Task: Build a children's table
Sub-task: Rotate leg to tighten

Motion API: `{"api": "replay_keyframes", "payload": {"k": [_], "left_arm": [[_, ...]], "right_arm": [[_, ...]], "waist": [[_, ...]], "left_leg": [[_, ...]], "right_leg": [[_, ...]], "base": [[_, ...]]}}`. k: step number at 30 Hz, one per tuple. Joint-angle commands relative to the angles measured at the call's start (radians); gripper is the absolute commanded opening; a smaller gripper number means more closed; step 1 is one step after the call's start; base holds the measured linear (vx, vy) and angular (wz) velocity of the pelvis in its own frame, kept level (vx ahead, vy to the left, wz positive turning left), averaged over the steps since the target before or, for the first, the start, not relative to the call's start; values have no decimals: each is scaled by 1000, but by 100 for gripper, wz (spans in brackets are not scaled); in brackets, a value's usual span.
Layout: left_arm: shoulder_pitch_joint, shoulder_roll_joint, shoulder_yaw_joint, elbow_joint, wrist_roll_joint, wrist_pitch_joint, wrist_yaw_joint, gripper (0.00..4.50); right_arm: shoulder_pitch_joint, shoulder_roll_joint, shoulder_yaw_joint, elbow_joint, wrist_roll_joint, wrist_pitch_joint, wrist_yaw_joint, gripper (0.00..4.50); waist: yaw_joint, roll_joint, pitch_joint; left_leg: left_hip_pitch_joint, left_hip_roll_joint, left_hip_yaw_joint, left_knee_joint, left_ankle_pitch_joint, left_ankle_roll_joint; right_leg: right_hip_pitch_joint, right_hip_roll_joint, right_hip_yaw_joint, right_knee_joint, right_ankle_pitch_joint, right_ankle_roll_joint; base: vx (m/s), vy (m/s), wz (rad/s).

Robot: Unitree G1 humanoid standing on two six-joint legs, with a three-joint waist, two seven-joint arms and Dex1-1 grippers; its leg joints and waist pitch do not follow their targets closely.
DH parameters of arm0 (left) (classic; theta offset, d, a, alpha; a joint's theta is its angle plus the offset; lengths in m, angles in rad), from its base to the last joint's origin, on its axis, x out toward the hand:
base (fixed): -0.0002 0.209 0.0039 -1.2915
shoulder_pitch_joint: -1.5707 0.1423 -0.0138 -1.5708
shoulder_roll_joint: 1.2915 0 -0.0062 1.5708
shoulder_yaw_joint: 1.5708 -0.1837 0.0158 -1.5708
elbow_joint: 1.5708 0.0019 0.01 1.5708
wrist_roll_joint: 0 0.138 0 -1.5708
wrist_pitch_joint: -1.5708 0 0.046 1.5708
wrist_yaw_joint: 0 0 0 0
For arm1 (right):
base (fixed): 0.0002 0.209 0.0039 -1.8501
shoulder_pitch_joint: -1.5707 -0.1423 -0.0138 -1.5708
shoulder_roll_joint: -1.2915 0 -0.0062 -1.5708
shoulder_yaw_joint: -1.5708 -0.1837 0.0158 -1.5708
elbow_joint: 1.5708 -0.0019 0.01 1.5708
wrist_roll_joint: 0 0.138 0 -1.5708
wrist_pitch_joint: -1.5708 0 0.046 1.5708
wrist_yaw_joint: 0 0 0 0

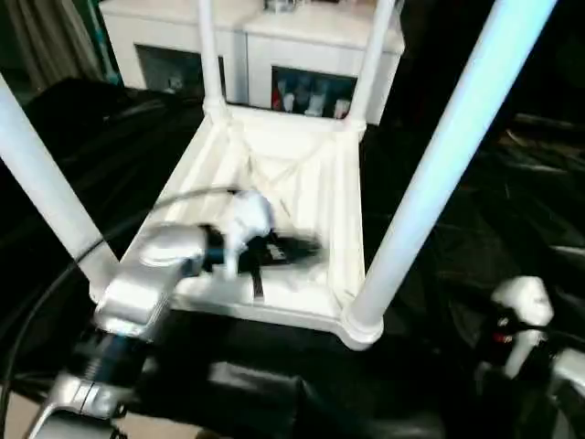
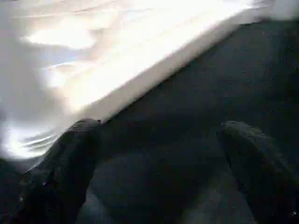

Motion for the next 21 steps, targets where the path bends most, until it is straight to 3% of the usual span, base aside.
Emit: {"api": "replay_keyframes", "payload": {"k": [1,3,4,5,6,7,9,12,14,15,16,17,18,19,20,21], "left_arm": [[59,-37,27,-28,64,22,155,83],[113,-74,30,-49,121,4,254,83],[133,-92,34,-58,135,-6,292,83],[159,-121,40,-69,141,-26,332,83],[187,-149,46,-85,149,-43,385,83],[199,-164,51,-88,152,-47,415,83],[213,-187,60,-90,150,-40,460,83],[220,-185,47,-94,169,-39,492,83],[220,-190,41,-102,195,-35,526,83],[221,-195,43,-107,199,-40,532,83],[224,-201,47,-109,189,-50,529,83],[226,-206,51,-115,178,-53,524,83],[228,-210,52,-120,170,-55,524,83],[229,-208,51,-124,167,-44,526,83],[227,-195,42,-126,165,-20,524,83],[227,-195,42,-126,165,-20,524,83]], "right_arm": [[-20,49,-58,-13,-54,32,-168,430],[-33,106,-78,-17,-72,28,-264,430],[-38,128,-81,-20,-78,28,-299,430],[-47,181,-82,-25,-71,13,-352,430],[-54,241,-80,-35,-59,3,-410,430],[-55,272,-70,-37,-59,-3,-435,430],[-48,312,-39,-36,-77,-11,-465,430],[-34,334,7,-39,-108,-2,-475,430],[-33,355,36,-41,-138,5,-488,430],[-36,360,39,-39,-143,6,-492,430],[-37,363,39,-39,-146,6,-495,430],[-41,365,36,-37,-149,7,-501,430],[-43,367,36,-37,-151,6,-511,430],[-43,366,33,-38,-146,3,-516,430],[-43,360,28,-40,-136,-4,-522,430],[-43,360,28,-40,-136,-4,-522,430]], "waist": [[-2,-10,-52],[-9,-6,-52],[-14,-9,-53],[-12,-2,-56],[-13,-2,-57],[-20,-8,-54],[-21,-6,-55],[-22,-10,-54],[-24,-6,-54],[-28,-8,-61],[-27,-6,-67],[-27,-7,-83],[-26,-9,-100],[-21,-9,-119],[-18,-7,-138],[-21,-4,-124]], "left_leg": [[9,23,-12,-65,-238,15],[9,28,-14,-70,-256,4],[7,24,-15,-70,-271,-1],[13,24,-16,-69,-280,0],[15,26,-15,-69,-281,1],[5,24,-17,-72,-291,1],[10,25,-17,-73,-306,-3],[4,23,-18,-75,-300,-3],[1,21,-18,-73,-275,-3],[-13,17,-16,-59,-132,23],[-19,10,-12,-46,-18,55],[-32,-8,-4,-17,248,138],[-40,-19,-5,3,381,182],[-63,-43,-1,35,590,266],[-90,-61,-10,62,688,326],[-115,-60,-9,60,551,348]], "right_leg": [[36,-44,37,-89,-312,-114],[32,-43,38,-89,-299,-106],[33,-42,36,-91,-315,-92],[31,-41,37,-93,-314,-85],[27,-42,39,-93,-295,-89],[30,-41,37,-92,-284,-92],[27,-40,37,-94,-292,-85],[32,-37,39,-90,-267,-66],[30,-37,41,-89,-233,-62],[27,-28,40,-76,-57,-93],[23,-23,37,-64,83,-123],[5,-1,23,-35,406,-191],[1,7,15,-18,558,-220],[-27,30,-5,-4,798,-265],[-42,36,-14,14,1004,-286],[-76,17,-25,-26,901,-293]], "base": [[0,0,0],[0,0,0],[0,0,0],[0,0,0],[0,0,0],[0,0,0],[0,0,0],[0,0,0],[0,0,0],[0,0,0],[0,0,0],[0,0,0],[0,0,0],[-60,14,-1],[0,0,0],[-112,-2,-1]]}}
